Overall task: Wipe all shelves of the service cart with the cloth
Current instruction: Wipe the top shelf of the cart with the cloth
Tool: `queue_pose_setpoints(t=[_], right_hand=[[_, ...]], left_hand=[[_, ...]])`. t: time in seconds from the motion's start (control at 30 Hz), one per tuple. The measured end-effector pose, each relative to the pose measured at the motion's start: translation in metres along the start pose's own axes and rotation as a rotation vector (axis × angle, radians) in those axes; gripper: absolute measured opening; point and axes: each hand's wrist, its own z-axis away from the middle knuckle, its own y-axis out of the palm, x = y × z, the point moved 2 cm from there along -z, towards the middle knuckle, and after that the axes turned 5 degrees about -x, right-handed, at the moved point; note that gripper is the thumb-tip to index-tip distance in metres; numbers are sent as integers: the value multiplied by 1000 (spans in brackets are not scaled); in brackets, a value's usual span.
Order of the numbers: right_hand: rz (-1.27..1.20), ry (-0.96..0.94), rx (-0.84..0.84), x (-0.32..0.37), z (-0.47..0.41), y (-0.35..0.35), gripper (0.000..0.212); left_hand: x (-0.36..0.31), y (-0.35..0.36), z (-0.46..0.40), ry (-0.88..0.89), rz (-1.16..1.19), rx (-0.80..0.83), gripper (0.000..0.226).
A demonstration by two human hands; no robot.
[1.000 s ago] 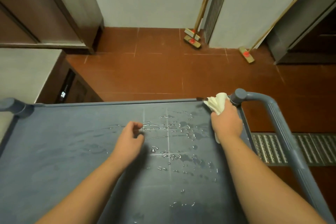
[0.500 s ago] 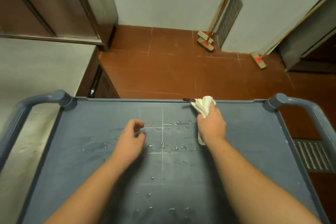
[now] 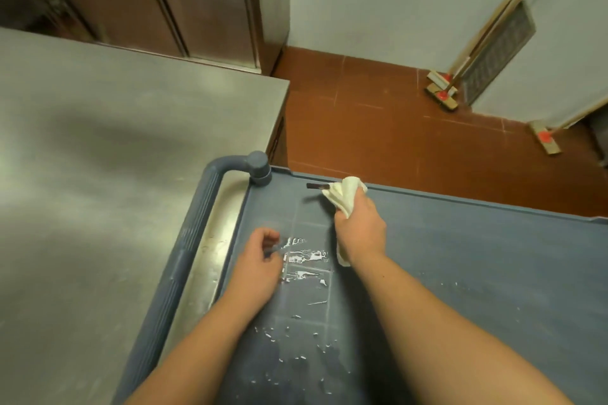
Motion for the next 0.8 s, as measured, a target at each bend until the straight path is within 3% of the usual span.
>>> queue_pose_setpoints(t=[0.17,0.4,0.57,0.8], right_hand=[[25,-147,104,56,30,41,68],[1,-149,51,42,26,22,59],[-12,-64,-6,-8,15,-19,41],[-50,53,-90,-135,-7,-109,36]], left_hand=[[18,-22,3,-14,24,-8,38],[9,-15,13,9,41,6,33],[-11,20,27,35,33,20,33],[-60,127,60,115,-8,142,35]])
